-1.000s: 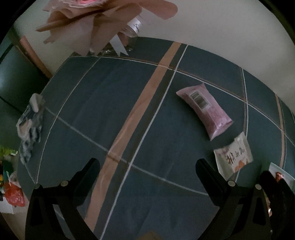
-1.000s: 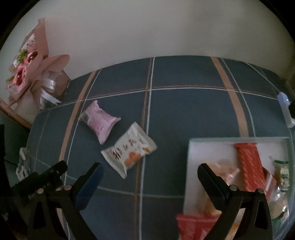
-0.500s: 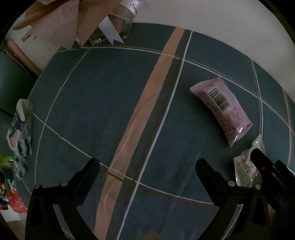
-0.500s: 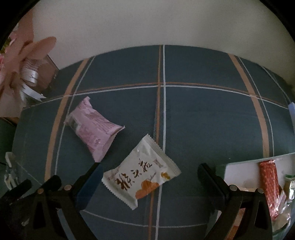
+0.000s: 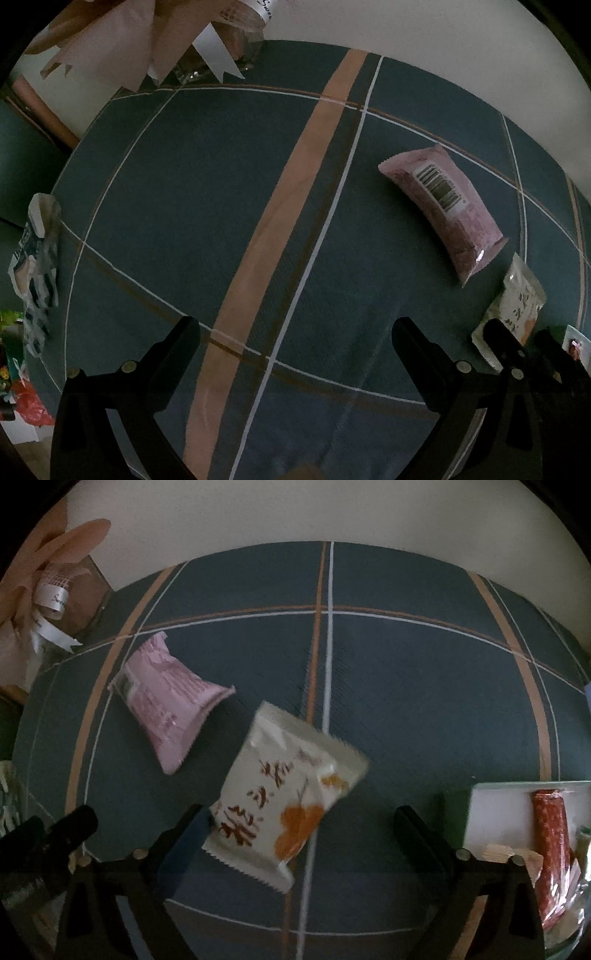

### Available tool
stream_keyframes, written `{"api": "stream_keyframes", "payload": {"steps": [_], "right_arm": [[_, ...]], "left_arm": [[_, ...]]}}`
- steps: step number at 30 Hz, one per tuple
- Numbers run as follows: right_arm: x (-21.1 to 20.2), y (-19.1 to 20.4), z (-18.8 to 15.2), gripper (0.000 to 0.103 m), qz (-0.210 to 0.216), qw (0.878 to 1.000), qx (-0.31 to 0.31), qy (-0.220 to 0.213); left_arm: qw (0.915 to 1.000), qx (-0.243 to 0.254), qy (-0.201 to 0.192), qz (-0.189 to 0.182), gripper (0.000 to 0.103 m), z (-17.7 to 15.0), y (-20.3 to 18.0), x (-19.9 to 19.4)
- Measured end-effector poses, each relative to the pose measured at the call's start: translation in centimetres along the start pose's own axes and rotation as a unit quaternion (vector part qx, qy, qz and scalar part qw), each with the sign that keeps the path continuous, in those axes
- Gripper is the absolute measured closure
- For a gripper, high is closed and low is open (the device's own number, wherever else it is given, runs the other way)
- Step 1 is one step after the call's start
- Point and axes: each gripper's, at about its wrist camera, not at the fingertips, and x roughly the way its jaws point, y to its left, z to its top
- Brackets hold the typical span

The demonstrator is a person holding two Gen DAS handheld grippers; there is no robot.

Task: Organize snacks
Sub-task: 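Grasp the pink barcode pack with the left gripper while the right grasps the white cookie pack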

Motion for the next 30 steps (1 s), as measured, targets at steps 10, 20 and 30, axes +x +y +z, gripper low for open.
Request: {"api": "stream_keyframes", "payload": {"steps": [10, 20, 30], "right_arm": [[-0.5, -1.2, 1.0, 0.035, 0.014, 1.0, -0.003, -0.004], [-0.3, -2.8, 3.2, 0.043, 0.013, 1.0, -0.011, -0.005], [0.0, -3.9, 3.5, 0.043, 0.024, 1.0, -0.019, -0.005]], "left_arm": [[0.9999, 0.012, -0.005, -0.011, 0.0, 0.9, -1.2, -0.9], [0.9963, -0.017, -0.021, -0.081, 0.0, 4.3, -4.7, -2.1], [0.9957, -0.025, -0.016, -0.088, 0.018, 6.2, -8.3, 0.8]]}}
